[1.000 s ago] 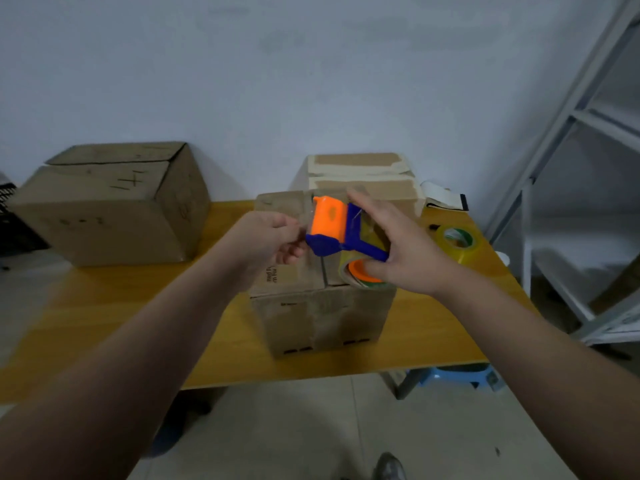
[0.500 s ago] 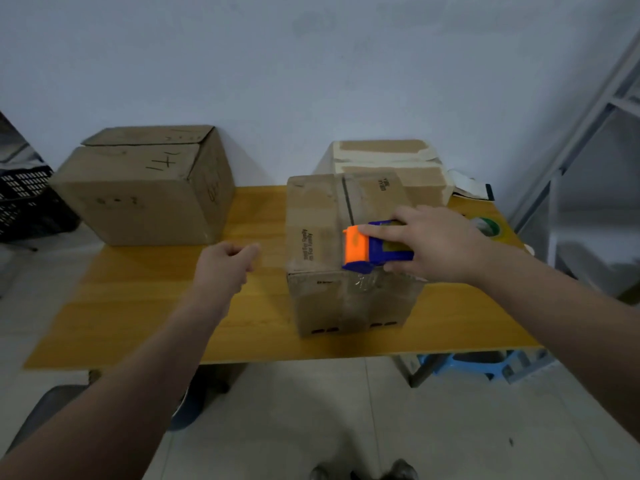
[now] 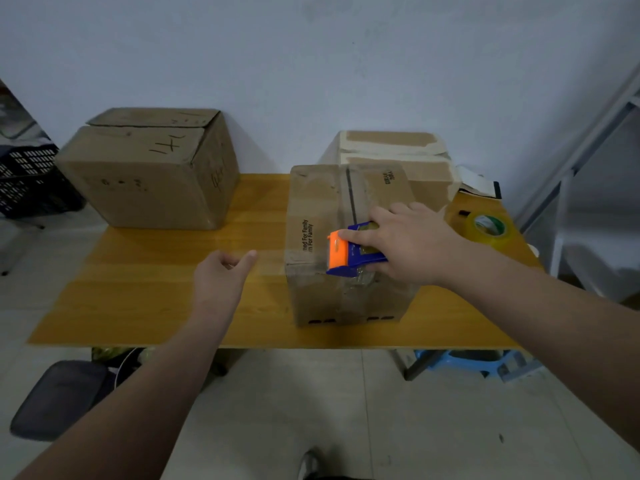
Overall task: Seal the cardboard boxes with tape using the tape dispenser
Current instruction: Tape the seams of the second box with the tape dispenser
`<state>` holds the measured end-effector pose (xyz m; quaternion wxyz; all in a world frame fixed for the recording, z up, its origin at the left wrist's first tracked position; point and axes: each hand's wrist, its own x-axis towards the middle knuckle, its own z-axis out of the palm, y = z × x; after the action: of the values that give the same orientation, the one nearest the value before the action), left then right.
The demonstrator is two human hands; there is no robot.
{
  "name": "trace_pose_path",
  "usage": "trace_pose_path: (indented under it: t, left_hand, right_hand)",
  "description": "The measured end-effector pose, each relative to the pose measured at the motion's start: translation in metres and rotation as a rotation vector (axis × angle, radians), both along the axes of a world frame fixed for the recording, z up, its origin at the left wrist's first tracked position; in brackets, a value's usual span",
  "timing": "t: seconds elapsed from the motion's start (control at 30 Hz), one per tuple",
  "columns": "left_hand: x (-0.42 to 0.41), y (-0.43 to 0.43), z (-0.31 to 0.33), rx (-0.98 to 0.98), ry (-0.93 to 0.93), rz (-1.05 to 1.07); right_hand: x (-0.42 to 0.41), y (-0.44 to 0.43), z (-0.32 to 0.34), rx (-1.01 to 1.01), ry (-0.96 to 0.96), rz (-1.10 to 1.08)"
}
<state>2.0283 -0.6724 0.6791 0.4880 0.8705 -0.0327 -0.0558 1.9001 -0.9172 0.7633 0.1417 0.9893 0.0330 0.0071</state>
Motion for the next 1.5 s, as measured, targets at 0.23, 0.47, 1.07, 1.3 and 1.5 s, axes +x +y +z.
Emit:
trace_pose_path:
  t: [0.23, 0.47, 1.07, 1.3, 1.5]
  left_hand:
    - [0.000, -0.001, -0.006, 0.035, -0.004, -0.015]
    - [0.000, -0.017, -0.023, 0.090, 0.088, -0.120]
    - [-0.007, -0.036, -0.030, 0.035, 0.674, -0.115]
    - [-0.018, -0.044, -0.024, 0.033, 0.645, 0.004]
    - [-0.033, -0.044, -0.017, -0.247, 0.240, 0.048]
  right_hand:
    - [0.006, 0.006, -0.004, -0.017, 0.020, -0.019]
    - [0.009, 0.015, 0.002, -0.060, 0.059, -0.055]
    - [0.004, 0.022, 0.003, 0.001, 0.090, -0.122]
    - [0.003, 0.022, 0.007, 0.021, 0.096, -0.122]
    - [0.004, 0.023, 0.008, 0.035, 0.096, -0.115]
